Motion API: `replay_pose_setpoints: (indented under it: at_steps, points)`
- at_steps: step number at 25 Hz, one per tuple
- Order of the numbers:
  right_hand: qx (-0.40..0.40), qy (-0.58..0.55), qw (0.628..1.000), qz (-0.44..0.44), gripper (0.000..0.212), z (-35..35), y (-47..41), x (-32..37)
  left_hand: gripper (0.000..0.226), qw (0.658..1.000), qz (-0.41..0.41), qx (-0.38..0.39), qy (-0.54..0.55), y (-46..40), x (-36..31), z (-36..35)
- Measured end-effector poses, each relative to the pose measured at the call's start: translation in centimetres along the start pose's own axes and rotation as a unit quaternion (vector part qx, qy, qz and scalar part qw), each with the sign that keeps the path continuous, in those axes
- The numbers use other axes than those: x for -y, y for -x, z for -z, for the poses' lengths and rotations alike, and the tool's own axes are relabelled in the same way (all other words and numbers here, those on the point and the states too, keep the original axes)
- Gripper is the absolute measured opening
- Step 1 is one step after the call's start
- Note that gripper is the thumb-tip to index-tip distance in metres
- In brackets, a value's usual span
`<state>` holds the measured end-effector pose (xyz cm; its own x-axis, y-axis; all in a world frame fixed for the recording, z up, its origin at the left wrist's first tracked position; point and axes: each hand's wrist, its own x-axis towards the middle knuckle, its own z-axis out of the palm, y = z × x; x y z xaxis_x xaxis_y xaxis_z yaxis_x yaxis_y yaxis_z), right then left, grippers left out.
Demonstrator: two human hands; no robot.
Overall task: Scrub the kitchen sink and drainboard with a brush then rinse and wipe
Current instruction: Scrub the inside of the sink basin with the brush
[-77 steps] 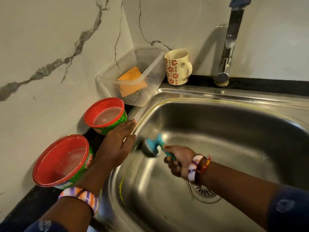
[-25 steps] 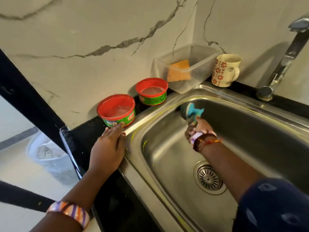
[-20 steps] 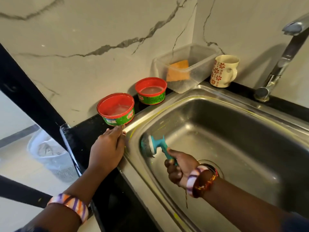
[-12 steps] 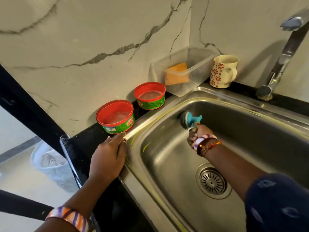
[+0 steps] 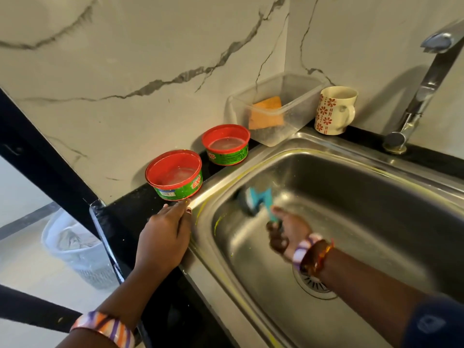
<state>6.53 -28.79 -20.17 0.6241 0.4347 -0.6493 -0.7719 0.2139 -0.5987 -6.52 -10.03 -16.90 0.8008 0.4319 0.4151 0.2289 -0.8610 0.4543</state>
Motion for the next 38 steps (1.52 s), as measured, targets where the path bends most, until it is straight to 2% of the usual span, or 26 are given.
replay_pose_setpoints:
  at_steps: [3, 5, 7, 9, 10, 12, 15, 18, 20, 22, 26, 30, 32, 34, 35, 38]
  points:
    - [0.039, 0.043, 0.998, -0.026, 0.014, -0.3, 1.7, -2.0, 0.044, 1.000, -0.005, -0.006, -0.003, 0.2, -0.2, -0.1]
    - [-0.016, -0.024, 0.999, 0.029, 0.019, -0.1, -0.5, 1.0, 0.039, 1.000, -0.003, -0.009, -0.018, 0.2, -0.2, -0.1]
    - [-0.091, -0.125, 0.982, 0.109, 0.024, 0.1, -3.2, 4.2, 0.034, 0.999, 0.007, -0.011, -0.030, 0.2, -0.2, -0.1]
    - [-0.142, -0.156, 0.962, 0.171, 0.021, 0.3, -5.0, 5.1, 0.033, 0.999, 0.011, -0.015, -0.039, 0.3, -0.1, -0.2]
    - [-0.151, -0.145, 0.962, 0.173, 0.021, 0.3, -5.5, 4.4, 0.032, 0.999, 0.016, -0.014, -0.040, 0.2, -0.1, -0.2]
    - [-0.136, -0.107, 0.978, 0.115, 0.022, 0.4, -5.8, 1.8, 0.029, 0.999, 0.033, -0.008, -0.042, 0.1, 0.0, -0.2]
    - [-0.068, 0.006, 0.997, -0.031, 0.031, 0.7, -3.9, -1.6, 0.029, 0.998, 0.045, -0.001, -0.051, 0.0, -0.3, -0.1]
    - [0.056, 0.143, 0.979, -0.130, 0.035, 0.4, -1.1, -1.7, 0.027, 0.997, 0.050, 0.004, -0.062, 0.0, -0.5, 0.1]
    - [0.095, 0.158, 0.974, -0.132, 0.027, 0.2, 0.6, -0.8, 0.025, 0.997, 0.052, 0.004, -0.064, -0.1, -0.5, 0.2]
    - [0.094, 0.185, 0.972, -0.113, 0.016, 0.2, 2.0, -0.5, 0.025, 0.997, 0.050, 0.007, -0.067, -0.1, -0.4, 0.3]
    - [0.098, 0.339, 0.928, -0.118, 0.014, 0.5, 2.9, 0.6, 0.025, 0.996, 0.051, 0.009, -0.068, 0.0, -0.6, 0.3]
    - [0.092, 0.311, 0.942, -0.091, 0.018, -1.8, 3.1, 1.6, 0.026, 0.996, 0.054, 0.011, -0.066, -0.1, -0.4, 0.2]
    - [0.096, 0.353, 0.925, -0.103, 0.035, -0.8, 3.6, 0.8, 0.028, 0.997, 0.047, 0.009, -0.058, 0.0, -0.4, 0.2]
    - [0.112, 0.368, 0.914, -0.133, 0.028, 0.1, 3.8, 0.9, 0.029, 0.998, 0.039, 0.007, -0.050, 0.1, -0.4, 0.3]
    - [0.112, 0.350, 0.919, -0.140, 0.023, 0.0, 3.6, 1.3, 0.028, 0.998, 0.039, 0.010, -0.053, 0.0, -0.5, 0.3]
    - [0.085, 0.316, 0.939, -0.107, 0.023, -1.4, 2.2, 0.6, 0.027, 0.997, 0.045, 0.013, -0.059, 0.1, -0.8, 0.4]
